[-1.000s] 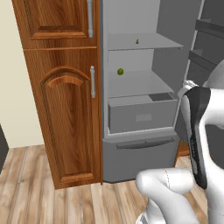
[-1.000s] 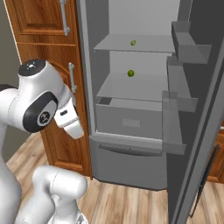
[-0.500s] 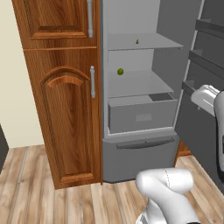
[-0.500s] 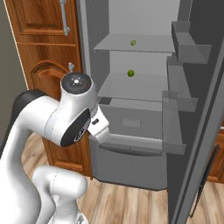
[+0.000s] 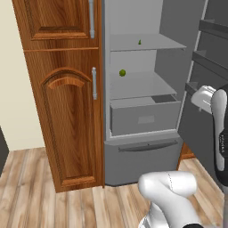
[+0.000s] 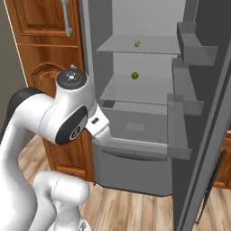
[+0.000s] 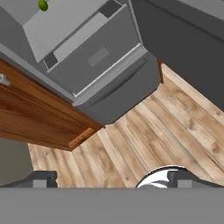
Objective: Take the lemon wedge from the fridge and place it on the plate with fish on the dining counter.
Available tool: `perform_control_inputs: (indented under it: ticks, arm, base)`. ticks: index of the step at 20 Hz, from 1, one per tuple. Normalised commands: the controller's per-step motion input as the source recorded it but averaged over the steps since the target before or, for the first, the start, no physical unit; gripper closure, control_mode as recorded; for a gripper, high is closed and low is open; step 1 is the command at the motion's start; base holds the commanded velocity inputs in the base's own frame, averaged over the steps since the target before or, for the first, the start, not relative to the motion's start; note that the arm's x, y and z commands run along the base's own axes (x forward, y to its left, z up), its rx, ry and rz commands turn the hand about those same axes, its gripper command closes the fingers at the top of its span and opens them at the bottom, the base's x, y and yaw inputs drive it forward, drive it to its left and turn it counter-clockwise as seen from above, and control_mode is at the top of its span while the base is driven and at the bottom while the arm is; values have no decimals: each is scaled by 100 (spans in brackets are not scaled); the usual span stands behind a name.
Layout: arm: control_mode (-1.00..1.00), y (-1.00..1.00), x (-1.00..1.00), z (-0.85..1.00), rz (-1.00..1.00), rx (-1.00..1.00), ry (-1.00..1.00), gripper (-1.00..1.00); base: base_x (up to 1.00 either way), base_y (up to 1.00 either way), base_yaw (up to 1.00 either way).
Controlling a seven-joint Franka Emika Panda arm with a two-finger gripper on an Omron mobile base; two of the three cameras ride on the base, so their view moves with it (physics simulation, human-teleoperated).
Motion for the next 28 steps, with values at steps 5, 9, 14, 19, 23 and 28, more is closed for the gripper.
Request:
perform_control_inputs:
  ticks: [5, 9, 14, 19, 23, 28]
  arm:
    - [-100, 2, 1, 0, 0, -12, -11, -100]
    - [100, -1, 5, 0, 0, -1, -2, -100]
    - [100, 0, 0, 0, 0, 0, 0, -100]
    - [100, 0, 0, 0, 0, 0, 0, -100]
    - [100, 0, 0, 0, 0, 0, 0, -100]
    - [100, 0, 0, 0, 0, 0, 0, -100]
  base:
    - [0, 0, 0]
    - [24, -6, 0]
    - [63, -19, -1]
    - [79, -31, -3]
    - [65, -40, -4]
    - [34, -37, -8]
